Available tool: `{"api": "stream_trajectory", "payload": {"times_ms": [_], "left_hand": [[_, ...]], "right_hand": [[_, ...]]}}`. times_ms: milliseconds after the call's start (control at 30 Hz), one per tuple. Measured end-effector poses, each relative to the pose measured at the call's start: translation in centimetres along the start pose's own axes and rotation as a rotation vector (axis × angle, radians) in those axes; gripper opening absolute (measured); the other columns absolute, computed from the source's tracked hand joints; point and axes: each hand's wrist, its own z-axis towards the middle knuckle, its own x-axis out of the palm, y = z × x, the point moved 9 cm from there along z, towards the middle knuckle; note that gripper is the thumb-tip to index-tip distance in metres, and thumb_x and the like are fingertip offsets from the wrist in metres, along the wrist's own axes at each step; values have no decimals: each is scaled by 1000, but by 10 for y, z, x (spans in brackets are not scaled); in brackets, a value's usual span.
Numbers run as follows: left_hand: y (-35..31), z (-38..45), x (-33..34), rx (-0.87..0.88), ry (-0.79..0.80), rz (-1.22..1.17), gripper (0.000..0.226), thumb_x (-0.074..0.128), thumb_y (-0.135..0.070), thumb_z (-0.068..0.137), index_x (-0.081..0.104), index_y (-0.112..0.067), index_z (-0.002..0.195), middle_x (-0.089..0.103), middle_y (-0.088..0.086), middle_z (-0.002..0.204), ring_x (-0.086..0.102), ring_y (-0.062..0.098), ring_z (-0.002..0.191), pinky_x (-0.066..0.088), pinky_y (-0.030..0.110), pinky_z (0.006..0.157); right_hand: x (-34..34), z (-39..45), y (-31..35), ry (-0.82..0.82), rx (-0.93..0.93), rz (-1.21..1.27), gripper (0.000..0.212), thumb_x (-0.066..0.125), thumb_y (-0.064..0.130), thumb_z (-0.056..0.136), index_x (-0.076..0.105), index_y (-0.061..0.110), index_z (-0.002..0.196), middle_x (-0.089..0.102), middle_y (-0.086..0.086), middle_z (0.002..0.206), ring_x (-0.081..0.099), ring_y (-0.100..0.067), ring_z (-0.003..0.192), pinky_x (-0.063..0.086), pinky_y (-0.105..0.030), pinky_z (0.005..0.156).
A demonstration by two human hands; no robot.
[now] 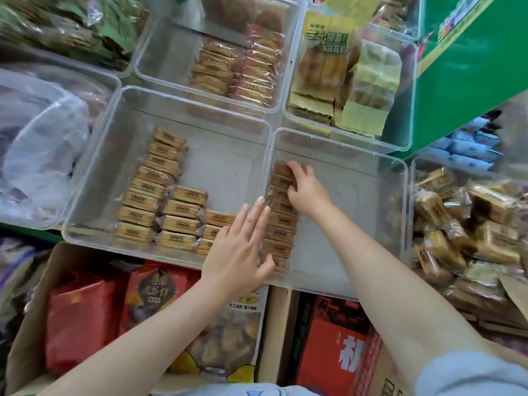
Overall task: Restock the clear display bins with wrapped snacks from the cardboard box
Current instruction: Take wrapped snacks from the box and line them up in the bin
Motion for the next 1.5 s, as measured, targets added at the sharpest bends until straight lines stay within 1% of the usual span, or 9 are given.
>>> {"api": "stream_trajectory", "payload": {"times_ms": [167, 333, 433, 567, 833, 1067, 1233, 1333, 1500], "left_hand": [[-1, -1, -3, -7, 11, 28, 86, 40, -53, 93, 7, -13, 162, -5, 3, 169, 9, 20, 156, 43, 40, 109], [0, -3, -5, -15, 32, 59, 85, 35, -52, 96, -8, -17, 160, -21, 3, 167, -11, 20, 155, 22, 45, 123], [-22, -11, -16, 19, -13, 27, 88, 49, -47, 90, 11, -12, 161, -7, 9, 169, -2, 27, 156, 20, 53, 122], [-123, -49, -13, 276, 43, -140, 81, 45, -51, 86, 29, -13, 157, 15, 10, 167, 20, 31, 153, 28, 50, 117], [-308, -158, 10, 833, 113, -276, 68, 52, -43, 89, 38, -21, 152, 27, 5, 164, 28, 29, 150, 41, 50, 111], [-368, -194, 33, 994, 153, -121, 60, 43, -48, 99, 34, -28, 156, 15, -2, 168, 5, 22, 156, 23, 41, 115], [-377, -193, 47, 994, 159, -64, 47, 44, -45, 102, 48, -28, 145, 25, -1, 166, 10, 30, 155, 35, 55, 112], [-377, -189, 47, 992, 141, -76, 42, 48, -40, 100, 54, -26, 139, 31, 0, 163, 14, 33, 154, 38, 56, 108], [-380, -191, 47, 976, 108, -125, 34, 52, -34, 98, 54, -24, 131, 40, 3, 157, 18, 36, 152, 37, 59, 110]], "right_hand": [[-11, -13, 5, 62, 8, -267, 62, 44, 37, 102, 15, 42, 157, 10, -17, 164, 33, -42, 141, 38, -49, 111], [-52, -89, 29, 8, -68, -8, 37, 50, 30, 101, 58, 27, 137, 53, -6, 132, 56, -25, 118, 44, -32, 99], [-88, -187, 29, -73, -142, 108, 23, 52, 26, 101, 70, 21, 116, 67, 5, 105, 59, -10, 95, 46, -24, 84], [-136, -327, -17, -319, -105, 120, 17, 56, 19, 100, 72, 16, 105, 65, 13, 86, 55, -2, 75, 40, -13, 69], [-161, -490, -148, -560, 174, 105, 18, 53, 21, 100, 69, 15, 94, 66, 4, 85, 59, -15, 78, 49, -37, 74], [-58, -502, -236, 52, 328, -82, 24, 52, 35, 99, 64, 19, 113, 67, 0, 107, 63, -21, 96, 54, -41, 83], [28, -502, -282, 542, 388, -199, 43, 63, 44, 93, 62, 18, 127, 66, -4, 116, 63, -24, 97, 51, -32, 78], [57, -522, -301, 845, 395, -254, 64, 68, 59, 86, 58, 16, 133, 59, -1, 118, 59, -25, 103, 50, -35, 90], [73, -538, -297, 991, 393, -294, 49, 57, 43, 99, 60, 6, 131, 63, -9, 122, 56, -24, 98, 45, -35, 84]]}}
